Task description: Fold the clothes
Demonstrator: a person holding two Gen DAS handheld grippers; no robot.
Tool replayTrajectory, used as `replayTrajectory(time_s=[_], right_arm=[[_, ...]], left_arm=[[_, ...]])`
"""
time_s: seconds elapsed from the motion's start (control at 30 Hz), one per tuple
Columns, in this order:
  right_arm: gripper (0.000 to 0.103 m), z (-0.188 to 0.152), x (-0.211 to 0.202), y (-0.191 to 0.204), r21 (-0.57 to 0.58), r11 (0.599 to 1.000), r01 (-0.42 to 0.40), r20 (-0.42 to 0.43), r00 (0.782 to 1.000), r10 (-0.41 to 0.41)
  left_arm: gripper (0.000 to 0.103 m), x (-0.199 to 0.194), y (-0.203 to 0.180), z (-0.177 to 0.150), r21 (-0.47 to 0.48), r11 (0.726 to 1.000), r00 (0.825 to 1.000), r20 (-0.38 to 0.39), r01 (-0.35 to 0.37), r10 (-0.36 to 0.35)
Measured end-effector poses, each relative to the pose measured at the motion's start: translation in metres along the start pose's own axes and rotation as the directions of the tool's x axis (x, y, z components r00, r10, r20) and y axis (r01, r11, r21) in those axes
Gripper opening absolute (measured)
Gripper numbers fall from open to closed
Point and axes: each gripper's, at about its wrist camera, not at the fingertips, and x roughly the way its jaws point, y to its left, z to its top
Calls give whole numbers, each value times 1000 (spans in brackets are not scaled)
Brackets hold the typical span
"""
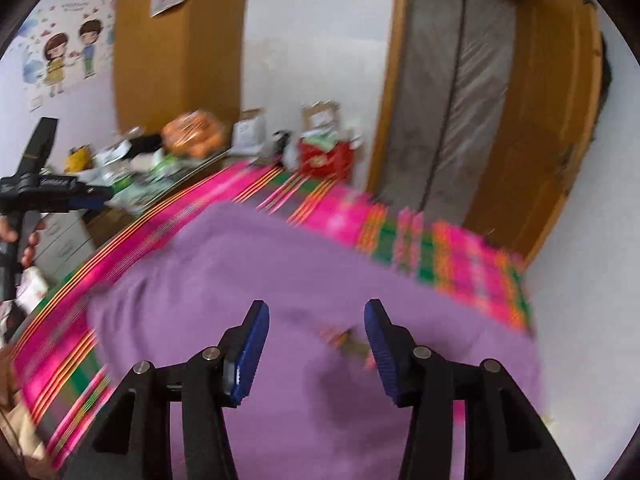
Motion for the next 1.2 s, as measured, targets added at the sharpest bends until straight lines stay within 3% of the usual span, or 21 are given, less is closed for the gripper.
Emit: replayTrajectory(time_s=[0.13, 0.23, 0.3, 0.57, 0.7, 0.83, 1.03, 1.2], right_arm=[[50, 17, 41, -35, 59, 998, 24, -68, 997, -20], [50, 19, 79, -53, 70, 997, 27, -114, 993, -19], [50, 20, 106, -66, 89, 996, 23, -149, 989, -9], [50, 20, 183, -94, 129, 991, -45, -215, 974, 72], [51, 21, 205, -91, 98, 990, -104, -220, 968, 123], [53, 25, 226, -79, 20, 992, -125, -255, 959, 126], [53, 30, 247, -69, -10, 986, -168, -274, 949, 159], [54, 28, 246, -75, 28, 980, -196, -252, 947, 197]], left_arm=[[53, 42, -36, 40, 159, 987, 999, -32, -18, 23], [53, 86, -60, 59, 292, 956, 995, -80, -26, 52], [53, 110, -66, 65, 333, 942, 992, -98, -41, 78], [53, 197, -77, 72, 449, 893, 968, -218, -15, 125], [53, 216, -81, 67, 493, 870, 966, -228, 9, 120], [53, 230, -83, 66, 544, 839, 962, -226, -4, 151], [54, 244, -81, 63, 564, 826, 957, -244, 9, 157], [57, 247, -76, 64, 548, 836, 961, -250, 39, 120]])
